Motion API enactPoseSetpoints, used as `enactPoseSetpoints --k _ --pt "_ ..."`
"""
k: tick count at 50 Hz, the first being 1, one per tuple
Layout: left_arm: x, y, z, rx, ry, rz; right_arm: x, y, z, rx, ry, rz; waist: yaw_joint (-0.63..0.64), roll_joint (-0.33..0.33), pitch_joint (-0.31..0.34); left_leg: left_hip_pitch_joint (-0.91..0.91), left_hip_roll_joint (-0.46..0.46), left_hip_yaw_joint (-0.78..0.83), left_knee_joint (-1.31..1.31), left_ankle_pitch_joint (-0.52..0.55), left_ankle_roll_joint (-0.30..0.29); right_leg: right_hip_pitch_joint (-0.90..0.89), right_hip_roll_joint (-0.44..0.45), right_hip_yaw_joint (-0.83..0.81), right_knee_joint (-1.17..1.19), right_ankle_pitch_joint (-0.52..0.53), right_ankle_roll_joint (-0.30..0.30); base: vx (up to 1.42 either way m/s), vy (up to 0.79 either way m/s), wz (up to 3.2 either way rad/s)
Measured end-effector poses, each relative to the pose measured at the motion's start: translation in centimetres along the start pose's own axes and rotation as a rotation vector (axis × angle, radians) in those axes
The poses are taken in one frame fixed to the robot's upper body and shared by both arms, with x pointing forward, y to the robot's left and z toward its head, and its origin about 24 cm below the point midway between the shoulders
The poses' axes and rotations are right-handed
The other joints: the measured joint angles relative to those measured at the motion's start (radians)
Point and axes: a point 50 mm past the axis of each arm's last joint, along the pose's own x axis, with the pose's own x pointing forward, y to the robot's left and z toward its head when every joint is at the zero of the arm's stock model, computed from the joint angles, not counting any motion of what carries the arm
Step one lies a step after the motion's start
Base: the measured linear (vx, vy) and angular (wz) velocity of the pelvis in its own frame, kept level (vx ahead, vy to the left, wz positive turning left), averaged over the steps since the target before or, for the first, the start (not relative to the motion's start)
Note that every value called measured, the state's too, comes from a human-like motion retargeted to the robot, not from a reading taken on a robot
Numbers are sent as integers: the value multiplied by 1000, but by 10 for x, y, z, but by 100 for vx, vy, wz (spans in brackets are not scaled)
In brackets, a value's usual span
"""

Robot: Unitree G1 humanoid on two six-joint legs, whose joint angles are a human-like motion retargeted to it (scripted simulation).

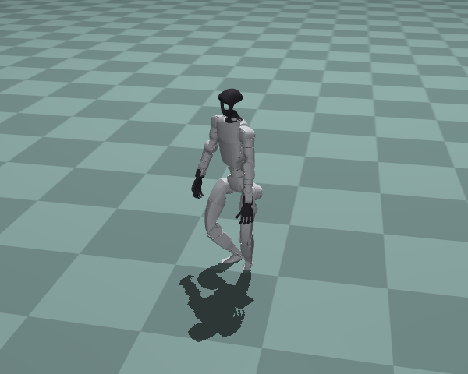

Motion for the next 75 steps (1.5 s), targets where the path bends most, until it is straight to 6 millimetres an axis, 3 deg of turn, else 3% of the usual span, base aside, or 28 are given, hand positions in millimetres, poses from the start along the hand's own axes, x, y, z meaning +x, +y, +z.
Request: enactPoseSetpoints --k 6,11,14,16,18,23,27,31,33,36,40,42,45,50,53,57,60,62,64,67,71,75 --pt "1 -11 -13 -60 25 -29 2 11 8 -6 -36 37 13 -4 -16 43 0 68 -29 7 19 9 21 71 -29 7 28 -3 6 -118" --pt "1 -21 -31 -118 64 -50 3 25 4 -13 -30 86 28 -8 -29 25 52 48 41 20 30 -1 102 164 -61 43 31 -7 -2 -155" --pt "1 -26 -41 -141 90 -58 3 31 -1 -16 -13 102 71 42 -33 -47 165 -71 180 -14 1 11 253 223 -139 98 5 -8 -5 -236" --pt "1 -32 -46 -152 106 -70 3 30 -8 -16 10 98 82 50 -27 -86 180 -165 243 -62 -3 -1 318 284 -127 113 -9 -14 -4 -233" --pt "1 -36 -47 -158 115 -76 2 25 -13 -8 35 81 127 114 -38 -142 237 -279 308 -133 -16 19 453 345 -236 181 -32 -8 1 -294" --pt "2 -43 -47 -174 125 -81 -2 7 -31 4 110 23 177 192 -41 -167 177 -543 372 -198 -75 31 670 538 -330 290 -58 -11 1 -283" --pt "2 -40 -39 -191 109 -58 -6 -7 -39 4 147 -15 176 229 -36 -134 109 -655 346 -211 -97 36 762 656 -386 359 -36 -14 1 -240" --pt "2 -27 -29 -210 77 -5 -8 -16 -40 -7 150 -39 156 244 -18 -118 121 -594 308 -238 -70 -6 754 630 -391 373 -17 -14 0 -210" --pt "2 -14 -19 -223 48 38 -8 -21 -34 -12 126 -49 146 233 -22 -115 117 -526 238 -229 -47 -64 680 544 -386 328 -30 -5 2 -196" --pt "1 -6 -16 -230 37 76 -8 -21 -37 -12 123 -53 134 233 -2 -127 148 -430 250 -232 -41 -145 606 427 -300 279 -2 -11 -6 -171" --pt "0 0 -14 -219 28 94 -10 -21 -45 -3 129 -59 128 236 0 -135 177 -313 250 -244 -34 -233 427 241 -141 203 11 -2 -8 -124" --pt "0 1 -9 -191 17 76 -12 -26 -51 6 141 -70 92 197 -28 -87 76 -274 89 -190 -8 -269 249 204 -79 148 14 9 -8 -20" --pt "1 -3 -6 -156 2 44 -15 -28 -62 18 172 -78 84 192 -42 -46 49 -231 2 -174 4 -286 99 175 -62 128 0 9 -12 -45" --pt "2 -11 -2 -134 -20 4 -20 -31 -77 53 217 -90 77 184 -46 -15 70 -201 22 -184 -14 -321 -14 228 -74 142 -3 13 -21 -28" --pt "2 -10 0 -144 -32 1 -21 -32 -79 67 220 -91 79 176 -57 -5 92 -216 68 -223 -19 -317 -9 273 -83 151 9 21 -30 -9" --pt "2 -11 -5 -184 -26 -12 -20 -33 -76 51 209 -77 89 175 -58 31 168 -240 136 -236 -26 -259 60 276 -85 175 18 25 -40 -16" --pt "1 -11 -14 -235 -4 -22 -18 -31 -71 3 191 -59 103 187 -59 30 263 -286 242 -246 -20 -217 147 248 -63 152 -6 24 -44 -28" --pt "0 -8 -20 -260 8 -16 -17 -33 -63 -47 171 -55 122 220 -61 4 367 -322 350 -236 -9 -177 226 199 -78 142 -42 25 -42 -41" --pt "0 -5 -23 -271 12 -11 -16 -38 -54 -97 150 -65 159 290 -54 -37 534 -348 489 -217 3 -117 344 129 -149 164 -89 21 -39 -45" --pt "0 -2 -19 -243 2 -1 -18 -51 -41 -149 117 -112 216 348 -49 -127 667 -392 650 -210 26 -52 463 80 -244 185 -140 19 -34 -18" --pt "0 -2 -14 -175 -7 8 -22 -69 -30 -174 91 -185 281 361 -49 -237 647 -402 726 -261 21 -5 513 65 -282 177 -170 18 -25 30" --pt "0 -5 -19 -124 10 12 -26 -83 -23 -171 75 -239 307 332 -68 -311 503 -356 598 -267 -3 23 484 64 -288 155 -172 16 -16 77"
